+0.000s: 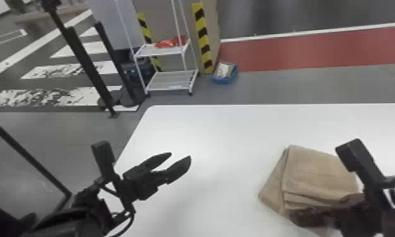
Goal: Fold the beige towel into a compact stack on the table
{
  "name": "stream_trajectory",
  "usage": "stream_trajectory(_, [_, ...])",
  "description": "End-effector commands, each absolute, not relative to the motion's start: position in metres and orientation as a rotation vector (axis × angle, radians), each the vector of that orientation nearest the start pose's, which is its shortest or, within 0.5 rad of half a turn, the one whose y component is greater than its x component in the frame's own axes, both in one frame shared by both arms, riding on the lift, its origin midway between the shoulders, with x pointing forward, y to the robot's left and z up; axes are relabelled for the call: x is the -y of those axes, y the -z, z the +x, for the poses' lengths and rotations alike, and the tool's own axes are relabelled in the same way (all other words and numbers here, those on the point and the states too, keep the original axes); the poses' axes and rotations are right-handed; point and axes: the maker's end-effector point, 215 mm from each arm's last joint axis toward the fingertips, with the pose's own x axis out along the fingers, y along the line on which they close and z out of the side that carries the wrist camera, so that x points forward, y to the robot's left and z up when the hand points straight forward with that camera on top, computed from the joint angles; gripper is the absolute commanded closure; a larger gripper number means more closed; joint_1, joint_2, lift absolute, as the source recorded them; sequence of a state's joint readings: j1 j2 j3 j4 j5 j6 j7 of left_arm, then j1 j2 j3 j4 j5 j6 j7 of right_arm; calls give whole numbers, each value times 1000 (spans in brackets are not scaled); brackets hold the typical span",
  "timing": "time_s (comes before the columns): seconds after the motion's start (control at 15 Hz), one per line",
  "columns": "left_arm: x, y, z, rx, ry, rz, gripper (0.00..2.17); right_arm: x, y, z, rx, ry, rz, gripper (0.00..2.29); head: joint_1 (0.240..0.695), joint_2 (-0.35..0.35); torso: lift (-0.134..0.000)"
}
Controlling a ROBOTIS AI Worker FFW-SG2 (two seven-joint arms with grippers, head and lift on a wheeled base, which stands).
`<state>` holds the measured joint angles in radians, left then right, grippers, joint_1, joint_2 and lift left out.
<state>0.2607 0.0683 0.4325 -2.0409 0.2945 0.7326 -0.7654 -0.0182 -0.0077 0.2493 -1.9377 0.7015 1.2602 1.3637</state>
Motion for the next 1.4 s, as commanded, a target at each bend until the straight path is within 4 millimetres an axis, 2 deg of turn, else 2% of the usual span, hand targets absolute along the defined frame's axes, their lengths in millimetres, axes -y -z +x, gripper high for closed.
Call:
stream_trajectory(0.0, [-278, 366, 452, -349, 458, -349, 87, 72, 449, 392, -1023, -908, -6, 2142, 695, 303, -124])
stream_trajectory(0.27, [-278, 366, 450, -349, 460, -347, 87, 114, 450, 408, -1026, -830, -50, 2142, 695, 254, -124])
stream_trajectory(0.6, [-280, 365, 450, -348, 458, -347, 87, 161, 449, 419, -1026, -750, -91, 2142, 695, 193, -124])
stream_trajectory(0.73, [-280, 367, 450, -350, 457, -349, 87, 168, 433, 425, -969, -754, -134, 2138, 695, 162, -124])
stream_trajectory(0.87, [-281, 367, 450, -351, 455, -349, 87, 164, 395, 433, -838, -795, -238, 2101, 695, 148, -124])
stream_trajectory(0.93, [-281, 367, 450, -351, 455, -349, 87, 164, 377, 437, -783, -807, -308, 1936, 695, 145, -124])
stream_trajectory(1.0, [-282, 367, 450, -351, 454, -349, 87, 164, 365, 443, -732, -822, -414, 1555, 695, 145, -124])
stream_trajectory(1.13, [-284, 367, 449, -350, 451, -348, 87, 161, 352, 453, -663, -852, -635, 255, 695, 145, -124])
stream_trajectory(1.2, [-285, 367, 448, -351, 448, -348, 87, 164, 354, 456, -665, -848, -776, 33, 695, 146, -124])
stream_trajectory(1.33, [-288, 369, 446, -353, 445, -350, 87, 173, 369, 457, -679, -857, -1044, 29, 695, 149, -124])
